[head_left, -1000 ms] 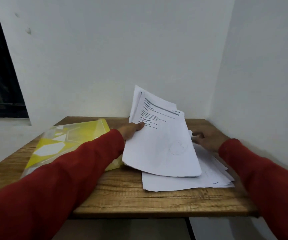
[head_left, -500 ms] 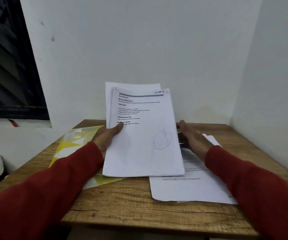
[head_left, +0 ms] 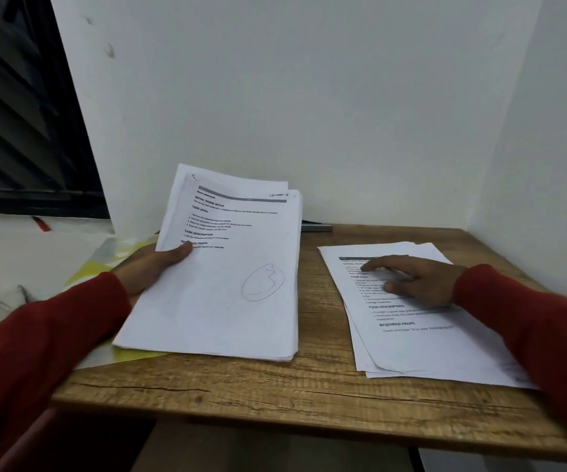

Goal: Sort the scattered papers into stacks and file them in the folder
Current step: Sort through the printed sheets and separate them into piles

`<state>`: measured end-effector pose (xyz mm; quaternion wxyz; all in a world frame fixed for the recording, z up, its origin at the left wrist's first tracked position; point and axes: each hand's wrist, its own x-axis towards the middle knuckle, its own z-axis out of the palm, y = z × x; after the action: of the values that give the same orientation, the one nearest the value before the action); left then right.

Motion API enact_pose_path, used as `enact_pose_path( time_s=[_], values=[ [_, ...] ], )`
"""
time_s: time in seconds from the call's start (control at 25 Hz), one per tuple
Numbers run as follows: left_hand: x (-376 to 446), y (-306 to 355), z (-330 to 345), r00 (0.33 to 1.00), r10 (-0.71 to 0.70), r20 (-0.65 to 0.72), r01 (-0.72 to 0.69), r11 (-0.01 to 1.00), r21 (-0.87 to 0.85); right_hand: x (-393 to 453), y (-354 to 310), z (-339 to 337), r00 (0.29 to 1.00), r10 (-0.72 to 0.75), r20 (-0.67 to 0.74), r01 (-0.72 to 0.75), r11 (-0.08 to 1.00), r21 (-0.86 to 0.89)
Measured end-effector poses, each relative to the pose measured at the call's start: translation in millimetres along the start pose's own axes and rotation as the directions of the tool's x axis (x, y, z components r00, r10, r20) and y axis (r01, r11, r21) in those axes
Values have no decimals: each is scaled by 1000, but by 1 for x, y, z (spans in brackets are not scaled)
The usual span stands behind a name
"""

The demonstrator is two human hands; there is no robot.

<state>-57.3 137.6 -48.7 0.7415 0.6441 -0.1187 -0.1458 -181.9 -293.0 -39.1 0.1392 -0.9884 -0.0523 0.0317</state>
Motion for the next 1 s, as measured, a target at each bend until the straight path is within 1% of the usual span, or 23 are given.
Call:
enact_pose_path(
  time_s=[0.04, 0.08, 0.12, 0.16, 0.2, 0.24, 0.28, 0.32, 0.36, 0.4, 0.48, 0.56, 0.64, 0.68, 0.76, 0.8, 0.84, 0.88, 0.96, 1.0],
  values=[
    [-5, 3, 0, 1000, 3, 20, -3, 1000, -8, -1, -1, -2, 1000, 14, -11, -14, 1000, 9],
    [-7, 5, 2, 999, 12, 37, -12, 1000, -17, 0, -7, -4, 998, 4, -70, -1, 999, 44],
    [-7, 9, 6, 998, 28, 48, -27, 999, -22, 1, -17, -7, 989, 1, -147, 18, 991, 130],
    [-4, 14, 11, 998, 50, 44, -49, 999, -19, 4, -30, -10, 977, 14, -212, 50, 955, 293],
    [0, 18, 20, 997, 67, 36, -67, 998, -17, 8, -44, -13, 968, 49, -244, 81, 865, 495],
    [4, 21, 29, 996, 81, 22, -80, 997, -21, 13, -58, -15, 970, 89, -226, 89, 737, 670],
    [6, 23, 40, 996, 91, 9, -91, 995, -37, 17, -72, -15, 977, 106, -186, 84, 609, 788],
    [8, 21, 49, 995, 104, -3, -104, 992, -66, 22, -84, -12, 979, 112, -172, 89, 520, 850],
    [9, 17, 56, 994, 111, -9, -112, 989, -102, 28, -91, -8, 972, 141, -190, 105, 464, 880],
    [10, 11, 60, 993, 115, -2, -114, 984, -135, 33, -95, -3, 954, 200, -225, 121, 429, 895],
    [9, 4, 64, 995, 100, 24, -96, 985, -144, 43, -93, 5, 901, 327, -284, 156, 367, 917],
    [9, 2, 64, 995, 94, 31, -90, 990, -109, 48, -88, 7, 869, 390, -304, 181, 322, 929],
    [11, -1, 65, 994, 111, -6, -111, 988, -106, 52, -78, 6, 825, 452, -339, 210, 311, 927],
    [11, -3, 67, 992, 123, -30, -126, 986, -110, 55, -71, 3, 777, 502, -380, 240, 322, 916],
    [13, -5, 68, 984, 158, -78, -165, 983, -87, 59, -54, -5, 636, 628, -448, 322, 312, 894],
    [14, -5, 67, 980, 174, -99, -181, 981, -71, 59, -44, -9, 573, 681, -455, 355, 295, 887],
    [14, -4, 66, 976, 186, -116, -194, 979, -65, 59, -34, -12, 533, 715, -452, 377, 277, 884],
    [15, -4, 65, 972, 195, -129, -204, 977, -67, 58, -28, -14, 522, 732, -438, 382, 258, 887],
    [15, -4, 65, 968, 209, -141, -221, 972, -79, 56, -22, -11, 539, 733, -414, 360, 243, 901],
    [15, -5, 66, 967, 212, -143, -224, 972, -75, 58, -21, -8, 552, 725, -413, 345, 253, 904]
  ],
)
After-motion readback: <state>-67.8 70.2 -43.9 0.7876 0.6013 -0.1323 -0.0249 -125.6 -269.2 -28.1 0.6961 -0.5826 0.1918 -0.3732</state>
